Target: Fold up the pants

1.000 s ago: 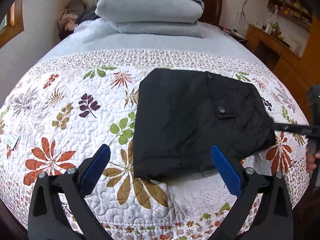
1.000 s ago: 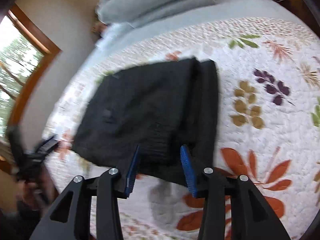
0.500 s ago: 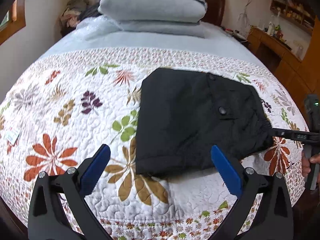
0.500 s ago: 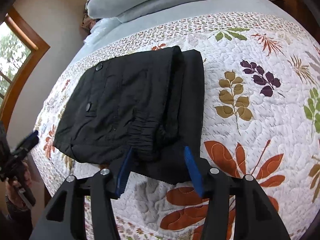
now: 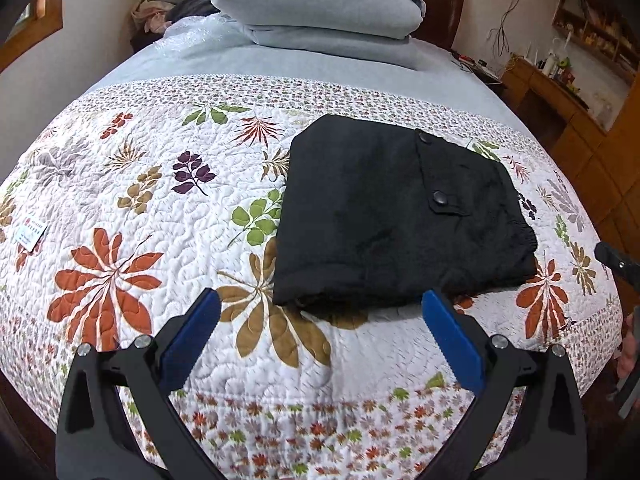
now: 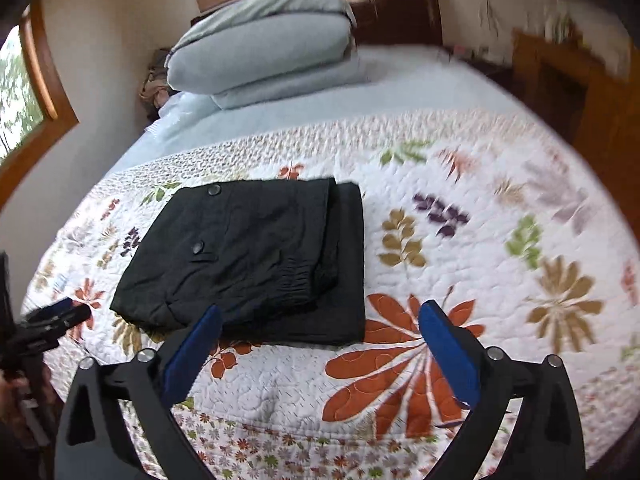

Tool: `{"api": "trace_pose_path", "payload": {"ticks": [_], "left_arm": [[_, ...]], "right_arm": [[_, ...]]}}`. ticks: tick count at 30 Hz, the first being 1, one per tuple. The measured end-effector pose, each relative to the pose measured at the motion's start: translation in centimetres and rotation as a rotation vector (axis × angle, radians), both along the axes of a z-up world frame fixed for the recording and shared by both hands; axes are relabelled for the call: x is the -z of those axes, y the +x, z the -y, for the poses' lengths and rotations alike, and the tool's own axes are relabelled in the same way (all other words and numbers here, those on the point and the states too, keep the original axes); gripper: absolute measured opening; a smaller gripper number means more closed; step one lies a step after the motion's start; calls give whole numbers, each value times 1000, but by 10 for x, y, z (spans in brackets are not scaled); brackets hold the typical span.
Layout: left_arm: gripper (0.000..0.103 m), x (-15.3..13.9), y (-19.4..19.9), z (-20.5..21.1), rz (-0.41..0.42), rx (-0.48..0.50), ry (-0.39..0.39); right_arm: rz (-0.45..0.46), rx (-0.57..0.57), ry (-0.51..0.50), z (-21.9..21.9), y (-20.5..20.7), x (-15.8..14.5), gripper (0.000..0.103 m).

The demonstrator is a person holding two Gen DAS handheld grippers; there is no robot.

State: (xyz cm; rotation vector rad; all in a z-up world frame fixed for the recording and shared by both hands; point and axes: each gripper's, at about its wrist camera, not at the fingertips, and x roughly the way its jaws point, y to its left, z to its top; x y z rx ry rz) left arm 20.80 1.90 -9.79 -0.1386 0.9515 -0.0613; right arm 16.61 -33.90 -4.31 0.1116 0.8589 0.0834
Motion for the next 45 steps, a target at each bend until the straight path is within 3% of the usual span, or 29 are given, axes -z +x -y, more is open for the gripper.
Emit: {"api": "trace_pose_path", "payload": {"ticks": [12, 20, 25, 32, 45], "left_arm": [[100, -42, -42, -2, 109, -22, 60], [100, -63, -66, -16, 132, -37, -11], [100, -78, -79, -15, 173, -35, 2], [100, -86, -91, -7, 198, 0, 26], [100, -92, -101, -6, 212, 21, 2]], "right_arm": [[43, -23, 25, -25, -44, -29, 100], [91, -37, 9, -43, -73, -54, 100], [114, -30, -5, -50, -85, -66, 100], [133, -30, -17, -53, -98, -78, 100], [138, -34, -30, -60, -110, -83, 100]]}}
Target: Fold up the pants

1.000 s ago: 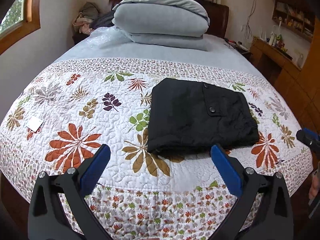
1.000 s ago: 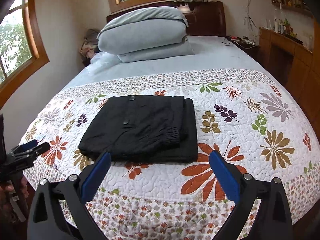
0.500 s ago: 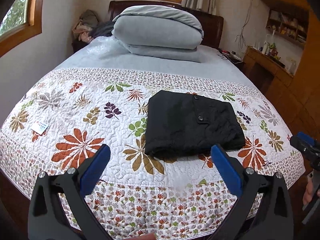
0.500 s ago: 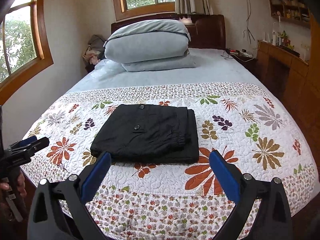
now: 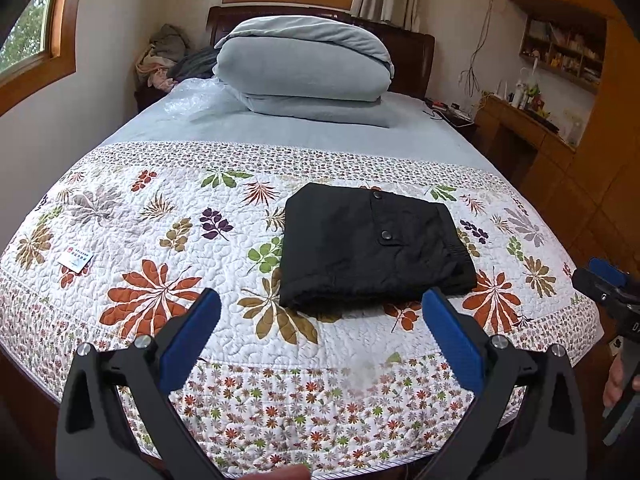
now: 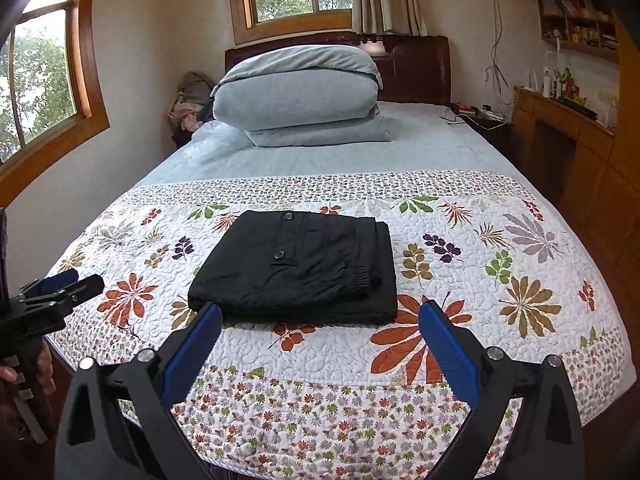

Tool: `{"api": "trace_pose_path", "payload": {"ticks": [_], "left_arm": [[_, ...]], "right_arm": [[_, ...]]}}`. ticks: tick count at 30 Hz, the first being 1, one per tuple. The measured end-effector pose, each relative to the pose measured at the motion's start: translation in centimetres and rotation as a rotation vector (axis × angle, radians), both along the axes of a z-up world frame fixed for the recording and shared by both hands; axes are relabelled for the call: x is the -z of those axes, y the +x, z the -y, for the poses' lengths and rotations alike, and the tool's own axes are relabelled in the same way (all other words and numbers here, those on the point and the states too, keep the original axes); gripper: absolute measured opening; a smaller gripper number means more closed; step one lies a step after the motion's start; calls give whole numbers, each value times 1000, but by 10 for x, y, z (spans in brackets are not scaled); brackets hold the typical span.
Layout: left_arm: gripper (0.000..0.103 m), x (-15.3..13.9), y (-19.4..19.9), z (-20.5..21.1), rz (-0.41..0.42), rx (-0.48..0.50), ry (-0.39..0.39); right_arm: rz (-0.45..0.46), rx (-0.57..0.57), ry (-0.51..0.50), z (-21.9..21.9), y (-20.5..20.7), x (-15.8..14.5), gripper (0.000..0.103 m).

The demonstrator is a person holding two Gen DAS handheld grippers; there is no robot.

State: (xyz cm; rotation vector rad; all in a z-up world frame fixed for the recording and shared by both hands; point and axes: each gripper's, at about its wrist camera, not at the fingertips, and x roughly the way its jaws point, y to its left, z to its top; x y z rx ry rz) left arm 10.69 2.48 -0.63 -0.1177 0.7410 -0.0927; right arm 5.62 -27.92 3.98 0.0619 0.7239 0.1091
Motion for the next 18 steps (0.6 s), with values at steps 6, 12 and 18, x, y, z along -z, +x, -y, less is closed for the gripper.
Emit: {"api": "trace_pose_path", "payload": {"ticks": [6, 12, 18], "left_arm": [[100, -2, 0, 0, -2, -12, 12], [100, -5, -2, -2, 4, -11, 8], [100, -5, -1, -2, 0, -5, 1]], "right_arm": [[-1, -5, -3, -3, -2, 0, 100], [1, -14, -7, -6, -3, -1, 100], [2, -18, -7, -7, -3, -1, 100]]}}
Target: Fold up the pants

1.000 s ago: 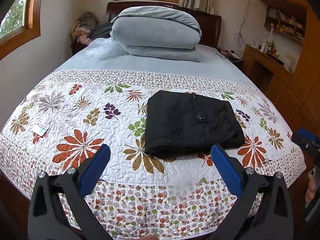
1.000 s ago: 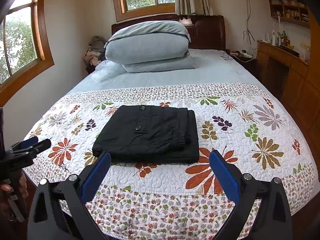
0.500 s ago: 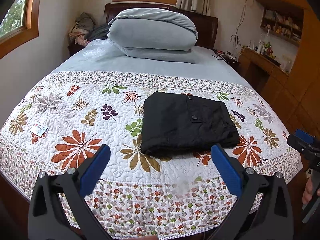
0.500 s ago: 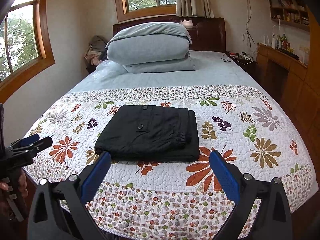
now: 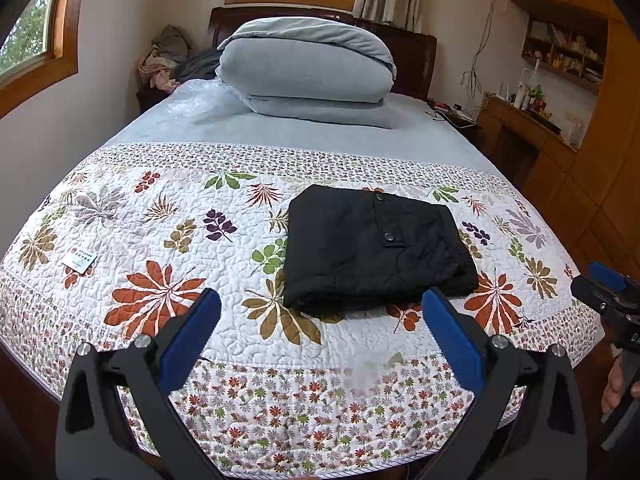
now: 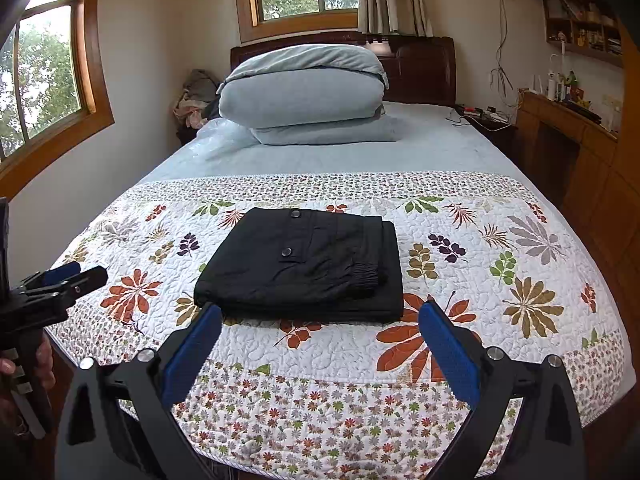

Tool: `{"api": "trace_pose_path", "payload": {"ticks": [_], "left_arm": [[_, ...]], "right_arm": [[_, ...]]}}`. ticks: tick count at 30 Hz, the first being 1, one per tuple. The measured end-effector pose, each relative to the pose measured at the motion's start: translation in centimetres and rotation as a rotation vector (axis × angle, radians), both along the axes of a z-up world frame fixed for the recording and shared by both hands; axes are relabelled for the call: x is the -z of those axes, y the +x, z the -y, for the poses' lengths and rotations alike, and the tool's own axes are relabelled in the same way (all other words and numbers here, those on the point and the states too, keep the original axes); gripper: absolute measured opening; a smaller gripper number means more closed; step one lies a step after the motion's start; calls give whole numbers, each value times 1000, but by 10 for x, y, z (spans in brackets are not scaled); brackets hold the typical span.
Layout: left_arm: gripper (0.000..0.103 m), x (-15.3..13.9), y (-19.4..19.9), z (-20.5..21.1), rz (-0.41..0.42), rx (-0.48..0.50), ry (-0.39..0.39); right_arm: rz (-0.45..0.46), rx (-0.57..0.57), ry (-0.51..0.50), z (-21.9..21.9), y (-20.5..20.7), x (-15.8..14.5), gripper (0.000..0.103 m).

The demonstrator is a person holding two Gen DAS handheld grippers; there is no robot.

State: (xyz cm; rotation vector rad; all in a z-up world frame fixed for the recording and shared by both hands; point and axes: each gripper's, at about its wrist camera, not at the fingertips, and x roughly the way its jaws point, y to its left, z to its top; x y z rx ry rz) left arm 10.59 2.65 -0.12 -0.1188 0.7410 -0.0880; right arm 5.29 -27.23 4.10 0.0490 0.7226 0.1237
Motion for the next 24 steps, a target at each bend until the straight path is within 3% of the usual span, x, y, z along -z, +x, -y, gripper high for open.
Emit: {"api": "trace_pose_path", "payload": {"ticks": [24], "left_arm": [[100, -1, -1, 0, 1, 13, -4]], "right_arm": [[4, -11, -9, -2, 1, -1, 100]]}}
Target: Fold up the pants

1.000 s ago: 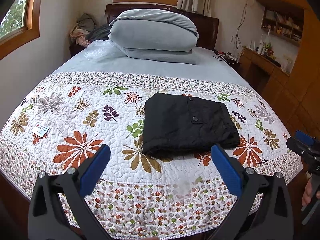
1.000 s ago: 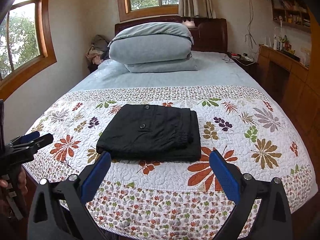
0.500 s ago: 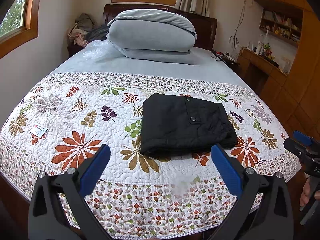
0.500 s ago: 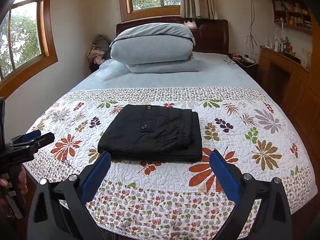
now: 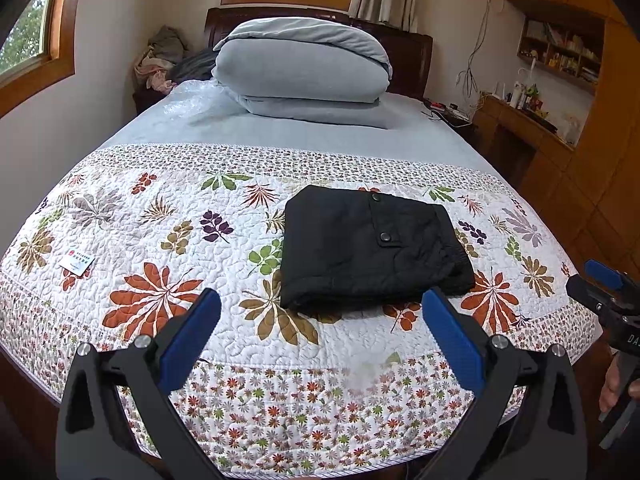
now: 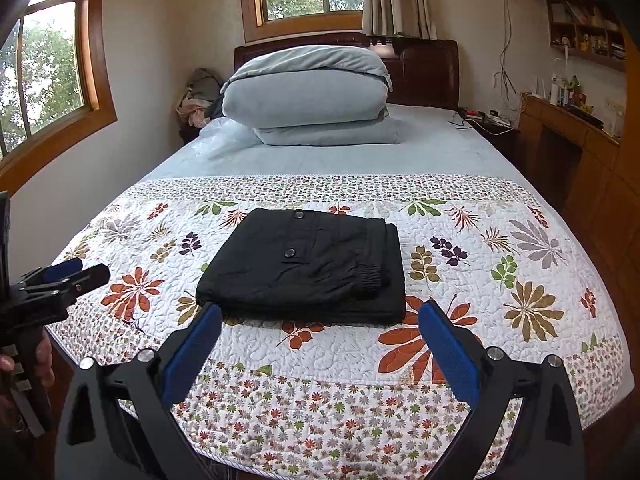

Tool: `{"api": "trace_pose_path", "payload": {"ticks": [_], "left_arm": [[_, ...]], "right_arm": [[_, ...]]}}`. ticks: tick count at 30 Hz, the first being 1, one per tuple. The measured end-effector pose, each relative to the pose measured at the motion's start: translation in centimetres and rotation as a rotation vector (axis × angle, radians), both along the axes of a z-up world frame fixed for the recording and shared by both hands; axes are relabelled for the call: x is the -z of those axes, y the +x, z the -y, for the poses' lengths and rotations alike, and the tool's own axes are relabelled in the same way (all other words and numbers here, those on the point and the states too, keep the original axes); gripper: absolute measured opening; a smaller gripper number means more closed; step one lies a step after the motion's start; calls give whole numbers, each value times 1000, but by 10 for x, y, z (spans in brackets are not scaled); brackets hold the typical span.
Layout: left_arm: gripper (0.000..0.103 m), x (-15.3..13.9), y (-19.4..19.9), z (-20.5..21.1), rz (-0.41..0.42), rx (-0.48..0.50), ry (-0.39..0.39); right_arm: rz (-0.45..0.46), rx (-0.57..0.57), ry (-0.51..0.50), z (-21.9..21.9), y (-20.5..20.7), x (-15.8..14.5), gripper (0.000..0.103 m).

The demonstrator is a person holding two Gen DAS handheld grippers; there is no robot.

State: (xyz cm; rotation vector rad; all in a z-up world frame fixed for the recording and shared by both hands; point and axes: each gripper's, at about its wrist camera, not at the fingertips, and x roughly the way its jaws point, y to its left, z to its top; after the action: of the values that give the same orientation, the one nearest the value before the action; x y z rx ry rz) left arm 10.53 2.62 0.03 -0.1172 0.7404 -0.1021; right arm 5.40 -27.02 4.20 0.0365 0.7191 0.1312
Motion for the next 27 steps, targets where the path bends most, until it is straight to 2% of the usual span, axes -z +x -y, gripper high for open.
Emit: {"api": "trace_pose_path", "payload": {"ticks": [27], "left_arm": [[100, 2, 0, -1, 13, 14, 9]], "right_arm": [[2, 0, -12, 1, 2, -3, 100]]}}
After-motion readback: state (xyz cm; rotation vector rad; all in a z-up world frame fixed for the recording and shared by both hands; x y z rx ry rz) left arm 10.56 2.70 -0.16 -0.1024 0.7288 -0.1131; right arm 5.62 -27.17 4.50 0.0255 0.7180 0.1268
